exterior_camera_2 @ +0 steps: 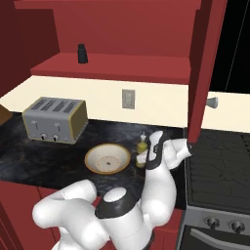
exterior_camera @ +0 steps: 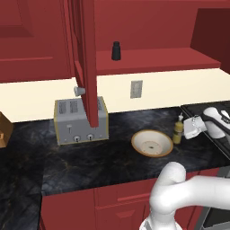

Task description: Retrieve the bottle and the shaker from the cabinet and place them next to the mixing bowl on the counter. Then add garlic from the fridge to the mixing bowl.

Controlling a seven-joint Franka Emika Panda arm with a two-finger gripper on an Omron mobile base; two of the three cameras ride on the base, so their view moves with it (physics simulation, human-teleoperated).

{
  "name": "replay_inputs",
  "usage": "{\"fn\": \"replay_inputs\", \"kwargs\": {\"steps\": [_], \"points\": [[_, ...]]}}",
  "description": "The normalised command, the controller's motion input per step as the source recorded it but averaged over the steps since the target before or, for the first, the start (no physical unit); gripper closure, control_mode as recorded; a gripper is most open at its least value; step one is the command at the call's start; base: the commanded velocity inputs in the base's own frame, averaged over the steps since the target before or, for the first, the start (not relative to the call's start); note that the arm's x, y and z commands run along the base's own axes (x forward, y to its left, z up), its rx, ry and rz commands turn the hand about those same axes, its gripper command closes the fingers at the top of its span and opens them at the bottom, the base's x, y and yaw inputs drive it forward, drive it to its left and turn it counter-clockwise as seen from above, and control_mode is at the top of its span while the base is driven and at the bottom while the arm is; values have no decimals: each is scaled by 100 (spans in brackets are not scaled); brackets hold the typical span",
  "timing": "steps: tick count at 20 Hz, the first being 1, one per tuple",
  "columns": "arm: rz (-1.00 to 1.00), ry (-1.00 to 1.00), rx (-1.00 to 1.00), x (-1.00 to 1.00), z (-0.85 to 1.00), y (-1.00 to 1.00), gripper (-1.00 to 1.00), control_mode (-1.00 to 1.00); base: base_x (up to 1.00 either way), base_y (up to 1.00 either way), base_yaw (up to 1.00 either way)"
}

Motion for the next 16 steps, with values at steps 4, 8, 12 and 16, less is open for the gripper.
{"fn": "replay_inputs", "kwargs": {"steps": [4,8,12,16], "points": [[0,0,0,0,0,1,-100,-100,0,0,0],[1,0,0,-13,0,6,-100,-100,0,0,0],[0,1,0,-3,-3,3,-100,-100,0,0,0],[-1,0,0,-31,-6,-15,-100,-100,0,0,0]]}}
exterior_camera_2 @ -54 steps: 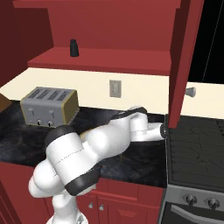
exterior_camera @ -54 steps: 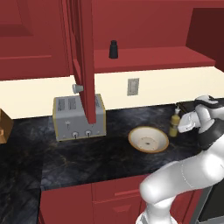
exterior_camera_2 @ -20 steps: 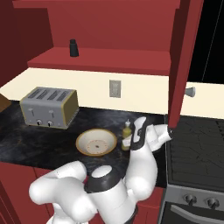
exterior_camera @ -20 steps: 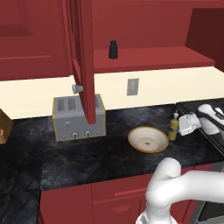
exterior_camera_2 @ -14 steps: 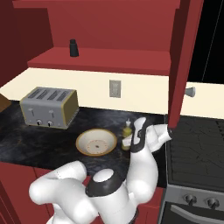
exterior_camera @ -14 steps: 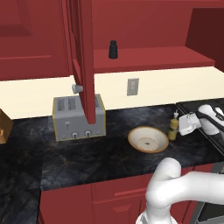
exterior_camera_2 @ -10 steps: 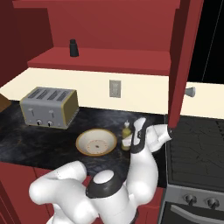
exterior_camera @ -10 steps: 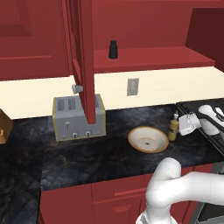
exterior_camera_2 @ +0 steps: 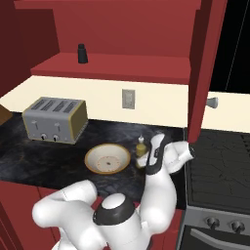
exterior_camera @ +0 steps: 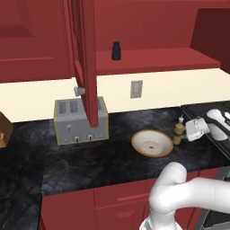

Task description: Retrieve the bottle and the shaker from the cabinet and place them next to the mixing bowl on the counter. Then add garlic from the fridge to the mixing bowl.

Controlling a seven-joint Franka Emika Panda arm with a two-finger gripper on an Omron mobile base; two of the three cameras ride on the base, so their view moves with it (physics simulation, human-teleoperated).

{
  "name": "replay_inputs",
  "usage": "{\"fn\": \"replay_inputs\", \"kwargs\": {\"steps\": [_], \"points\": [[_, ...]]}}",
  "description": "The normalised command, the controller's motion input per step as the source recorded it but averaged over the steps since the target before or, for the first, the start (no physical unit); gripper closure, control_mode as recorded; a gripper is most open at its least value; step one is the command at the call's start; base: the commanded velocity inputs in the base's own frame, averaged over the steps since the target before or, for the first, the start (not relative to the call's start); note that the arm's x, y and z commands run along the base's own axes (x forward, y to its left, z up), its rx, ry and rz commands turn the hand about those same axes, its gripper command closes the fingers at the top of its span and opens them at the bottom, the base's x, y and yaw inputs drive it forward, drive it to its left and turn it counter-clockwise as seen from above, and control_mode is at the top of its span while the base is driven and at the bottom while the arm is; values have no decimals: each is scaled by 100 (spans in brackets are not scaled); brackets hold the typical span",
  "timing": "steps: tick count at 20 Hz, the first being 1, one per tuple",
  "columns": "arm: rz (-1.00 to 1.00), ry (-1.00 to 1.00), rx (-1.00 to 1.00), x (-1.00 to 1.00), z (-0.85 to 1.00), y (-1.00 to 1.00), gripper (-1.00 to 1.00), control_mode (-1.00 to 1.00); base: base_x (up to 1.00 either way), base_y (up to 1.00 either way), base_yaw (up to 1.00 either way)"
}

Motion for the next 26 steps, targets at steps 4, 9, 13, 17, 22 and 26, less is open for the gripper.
{"fn": "replay_inputs", "kwargs": {"steps": [4,9,13,17,22,26], "points": [[-5,-4,0,-20,-1,-23,-100,-100,0,0,0],[-13,-2,0,-41,2,5,-100,-100,0,0,0],[-29,-1,0,-61,17,16,-100,-100,0,0,0],[-28,-1,0,-69,42,24,-100,-100,0,0,0],[-27,-3,0,-65,75,33,-100,-100,0,0,0],[-27,-6,0,-66,96,55,-100,-100,0,0,0]]}}
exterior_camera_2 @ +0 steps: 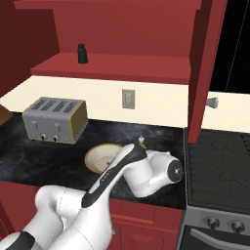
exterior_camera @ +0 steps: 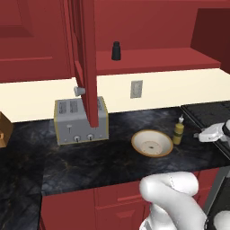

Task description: Retrieve the bottle and the shaker from the cabinet and place them next to the mixing bowl on the counter. Then add garlic from the fridge to the mixing bowl.

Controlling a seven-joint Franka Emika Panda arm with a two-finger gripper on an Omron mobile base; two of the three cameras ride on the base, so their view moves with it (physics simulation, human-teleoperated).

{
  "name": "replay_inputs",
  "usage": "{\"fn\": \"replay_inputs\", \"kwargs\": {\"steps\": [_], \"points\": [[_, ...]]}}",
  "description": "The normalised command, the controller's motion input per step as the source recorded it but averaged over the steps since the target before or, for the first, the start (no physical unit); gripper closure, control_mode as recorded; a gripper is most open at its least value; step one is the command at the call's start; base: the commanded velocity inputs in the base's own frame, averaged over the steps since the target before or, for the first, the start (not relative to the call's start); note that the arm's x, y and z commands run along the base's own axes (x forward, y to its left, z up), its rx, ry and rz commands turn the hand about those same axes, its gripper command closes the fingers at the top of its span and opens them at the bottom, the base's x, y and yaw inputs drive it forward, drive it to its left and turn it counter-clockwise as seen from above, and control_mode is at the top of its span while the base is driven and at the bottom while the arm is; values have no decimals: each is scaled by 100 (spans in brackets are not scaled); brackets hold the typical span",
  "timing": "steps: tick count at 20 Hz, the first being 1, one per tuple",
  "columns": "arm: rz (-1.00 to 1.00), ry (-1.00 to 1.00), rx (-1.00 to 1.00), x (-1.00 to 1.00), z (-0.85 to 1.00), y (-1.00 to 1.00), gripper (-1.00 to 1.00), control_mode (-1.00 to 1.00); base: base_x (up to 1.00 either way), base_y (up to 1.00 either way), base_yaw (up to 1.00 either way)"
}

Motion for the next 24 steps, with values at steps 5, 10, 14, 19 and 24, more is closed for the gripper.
{"fn": "replay_inputs", "kwargs": {"steps": [5,10,14,19,24], "points": [[-13,0,0,-33,100,50,-100,-100,0,0,0],[0,5,0,-18,100,58,-100,-100,0,0,0],[0,7,0,-19,100,55,-100,-100,0,0,0],[1,12,0,-8,100,29,-100,-100,0,0,0],[0,7,0,-1,100,43,-100,-100,0,0,0]]}}
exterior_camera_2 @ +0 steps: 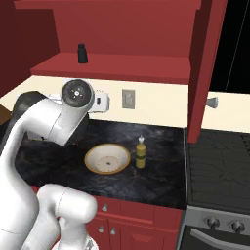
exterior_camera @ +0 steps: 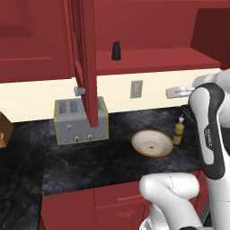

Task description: Retrieve the bottle and the shaker from the cabinet and place them next to the mixing bowl on the counter. Then add garlic from the fridge to the mixing bowl.

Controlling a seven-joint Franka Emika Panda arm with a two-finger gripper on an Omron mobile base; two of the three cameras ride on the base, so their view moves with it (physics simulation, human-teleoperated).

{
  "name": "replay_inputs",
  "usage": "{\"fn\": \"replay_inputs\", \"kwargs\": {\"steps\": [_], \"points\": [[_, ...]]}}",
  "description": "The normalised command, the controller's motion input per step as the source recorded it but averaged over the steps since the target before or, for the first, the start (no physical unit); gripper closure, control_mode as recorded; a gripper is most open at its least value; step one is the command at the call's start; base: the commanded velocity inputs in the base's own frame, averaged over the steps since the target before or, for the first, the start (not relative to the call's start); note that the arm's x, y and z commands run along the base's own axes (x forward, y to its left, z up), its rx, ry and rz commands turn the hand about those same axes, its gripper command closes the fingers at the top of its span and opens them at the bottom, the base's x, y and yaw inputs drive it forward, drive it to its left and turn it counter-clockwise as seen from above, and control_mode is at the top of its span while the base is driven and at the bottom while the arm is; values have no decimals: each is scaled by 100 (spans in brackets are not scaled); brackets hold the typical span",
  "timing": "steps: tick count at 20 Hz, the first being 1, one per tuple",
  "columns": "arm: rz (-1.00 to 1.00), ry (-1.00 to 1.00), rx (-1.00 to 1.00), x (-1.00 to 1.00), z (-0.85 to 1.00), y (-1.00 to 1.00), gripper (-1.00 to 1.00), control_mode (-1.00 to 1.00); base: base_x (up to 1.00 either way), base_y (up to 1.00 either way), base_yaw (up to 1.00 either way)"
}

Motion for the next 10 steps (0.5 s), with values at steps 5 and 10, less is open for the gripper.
{"fn": "replay_inputs", "kwargs": {"steps": [5,10], "points": [[0,8,0,26,50,44,-100,-100,0,0,0],[0,-1,-4,73,6,52,-100,-100,0,0,0]]}}
